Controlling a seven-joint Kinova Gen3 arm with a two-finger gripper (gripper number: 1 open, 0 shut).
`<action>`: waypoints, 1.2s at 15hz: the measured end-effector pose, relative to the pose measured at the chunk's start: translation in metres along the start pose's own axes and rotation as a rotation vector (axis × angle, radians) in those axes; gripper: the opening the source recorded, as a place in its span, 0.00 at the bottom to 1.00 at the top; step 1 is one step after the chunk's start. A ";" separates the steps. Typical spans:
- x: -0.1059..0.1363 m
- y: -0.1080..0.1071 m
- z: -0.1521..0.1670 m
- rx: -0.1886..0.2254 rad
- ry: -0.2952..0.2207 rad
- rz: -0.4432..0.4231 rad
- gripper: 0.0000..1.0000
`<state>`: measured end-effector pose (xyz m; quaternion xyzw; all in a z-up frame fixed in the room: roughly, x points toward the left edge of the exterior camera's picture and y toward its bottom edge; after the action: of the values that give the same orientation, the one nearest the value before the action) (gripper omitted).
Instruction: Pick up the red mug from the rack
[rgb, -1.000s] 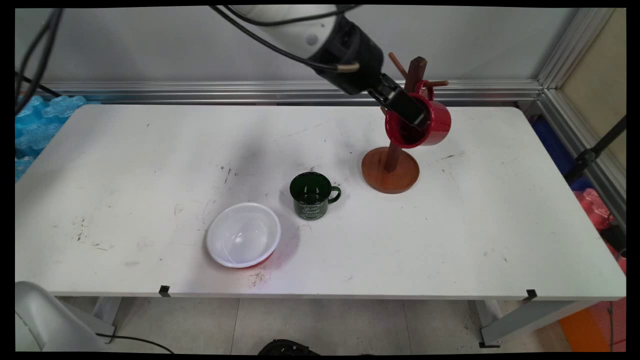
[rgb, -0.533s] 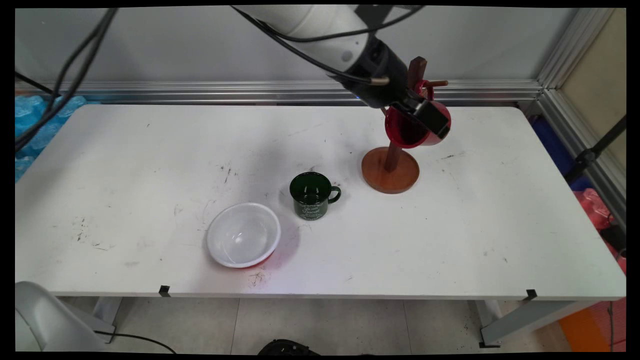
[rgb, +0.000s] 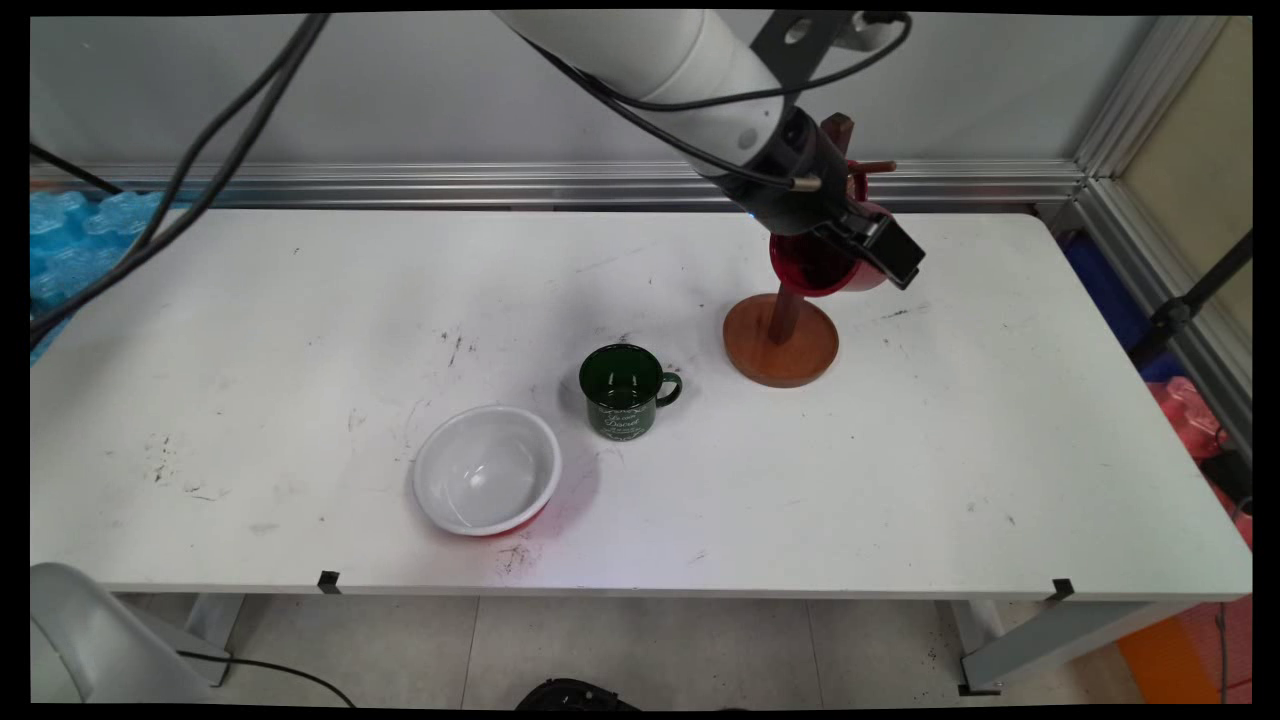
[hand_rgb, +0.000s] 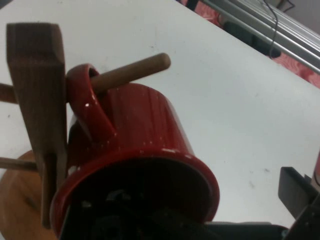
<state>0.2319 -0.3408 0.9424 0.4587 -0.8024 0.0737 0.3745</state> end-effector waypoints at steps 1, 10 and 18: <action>0.001 0.002 0.003 0.007 0.000 -0.006 1.00; 0.005 0.022 0.021 0.055 -0.002 -0.029 1.00; 0.005 0.029 0.029 0.098 -0.008 -0.037 0.00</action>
<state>0.1922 -0.3415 0.9314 0.4916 -0.7906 0.1042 0.3498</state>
